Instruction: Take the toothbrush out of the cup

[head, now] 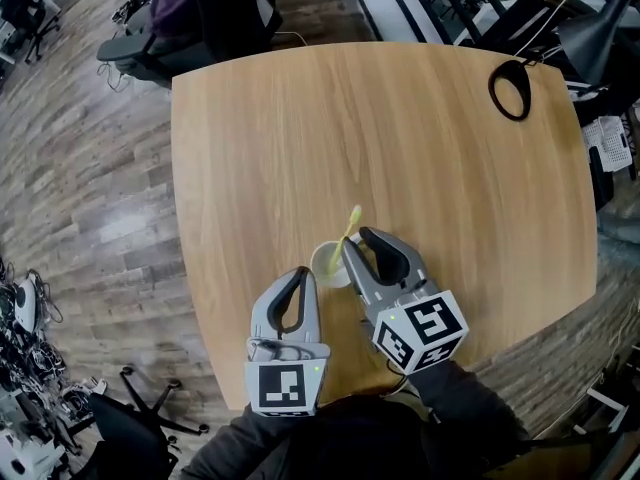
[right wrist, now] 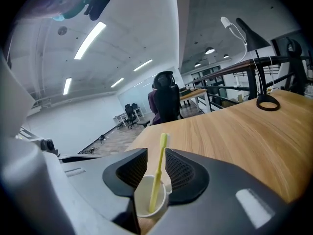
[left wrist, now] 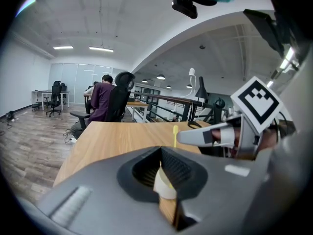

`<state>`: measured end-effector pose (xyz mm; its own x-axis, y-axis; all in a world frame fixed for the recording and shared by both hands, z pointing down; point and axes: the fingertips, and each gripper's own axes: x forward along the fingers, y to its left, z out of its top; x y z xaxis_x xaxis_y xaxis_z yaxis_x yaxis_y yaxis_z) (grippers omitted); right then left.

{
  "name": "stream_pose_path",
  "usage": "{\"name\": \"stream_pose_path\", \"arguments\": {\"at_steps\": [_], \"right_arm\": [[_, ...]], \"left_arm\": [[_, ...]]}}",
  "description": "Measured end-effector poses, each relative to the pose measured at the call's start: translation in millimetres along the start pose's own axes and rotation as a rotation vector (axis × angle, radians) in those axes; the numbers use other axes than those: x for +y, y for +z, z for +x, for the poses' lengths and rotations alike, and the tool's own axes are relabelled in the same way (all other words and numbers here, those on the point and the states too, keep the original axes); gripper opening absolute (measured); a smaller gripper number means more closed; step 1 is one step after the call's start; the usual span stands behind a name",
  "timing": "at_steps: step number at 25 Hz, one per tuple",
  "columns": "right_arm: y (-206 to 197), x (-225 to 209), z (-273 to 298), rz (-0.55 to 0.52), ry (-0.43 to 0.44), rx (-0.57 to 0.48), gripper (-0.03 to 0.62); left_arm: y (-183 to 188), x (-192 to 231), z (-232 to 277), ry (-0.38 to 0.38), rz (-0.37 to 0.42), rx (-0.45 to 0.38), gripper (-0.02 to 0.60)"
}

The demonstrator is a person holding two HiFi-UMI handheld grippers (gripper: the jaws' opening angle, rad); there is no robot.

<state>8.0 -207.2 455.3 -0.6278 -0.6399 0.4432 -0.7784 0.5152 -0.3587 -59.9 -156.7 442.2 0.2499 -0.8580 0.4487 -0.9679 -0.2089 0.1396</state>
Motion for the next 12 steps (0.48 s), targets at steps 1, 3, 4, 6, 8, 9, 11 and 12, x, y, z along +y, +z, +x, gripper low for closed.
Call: {"name": "stream_pose_path", "arguments": {"at_steps": [1,3,4,6,8,9,11,12], "right_arm": [[-2.2,-0.5,2.3,0.002,0.003,0.009,0.12],[-7.0,-0.9,6.3,0.01,0.008,0.025,0.129],[-8.9,-1.0,8.2,0.014,0.009,0.032,0.132],[-11.0,-1.2,12.0,0.017,0.01,0.047,0.132],[-11.6,-2.0,15.8,0.015,0.009,0.059,0.132],[-12.2,-2.7,17.7,0.013,0.008,0.066,0.132],[-14.6,-4.0,21.0,0.01,0.005,0.08,0.132],[-15.9,-4.4,22.1,0.011,0.004,0.087,0.132]], "left_arm": [[-1.9,1.2,1.5,0.001,-0.003,0.004,0.008],[-5.1,4.0,3.6,0.003,-0.002,0.009,0.008],[-6.3,5.5,4.4,0.005,-0.002,0.012,0.008],[-7.9,8.1,5.8,0.008,-0.011,0.019,0.008],[-8.9,9.8,7.7,0.007,-0.014,0.023,0.008],[-9.3,10.5,8.8,0.007,-0.015,0.023,0.008],[-10.4,11.6,10.4,0.009,-0.025,0.025,0.008],[-10.9,12.2,10.8,0.01,-0.029,0.026,0.008]]}}
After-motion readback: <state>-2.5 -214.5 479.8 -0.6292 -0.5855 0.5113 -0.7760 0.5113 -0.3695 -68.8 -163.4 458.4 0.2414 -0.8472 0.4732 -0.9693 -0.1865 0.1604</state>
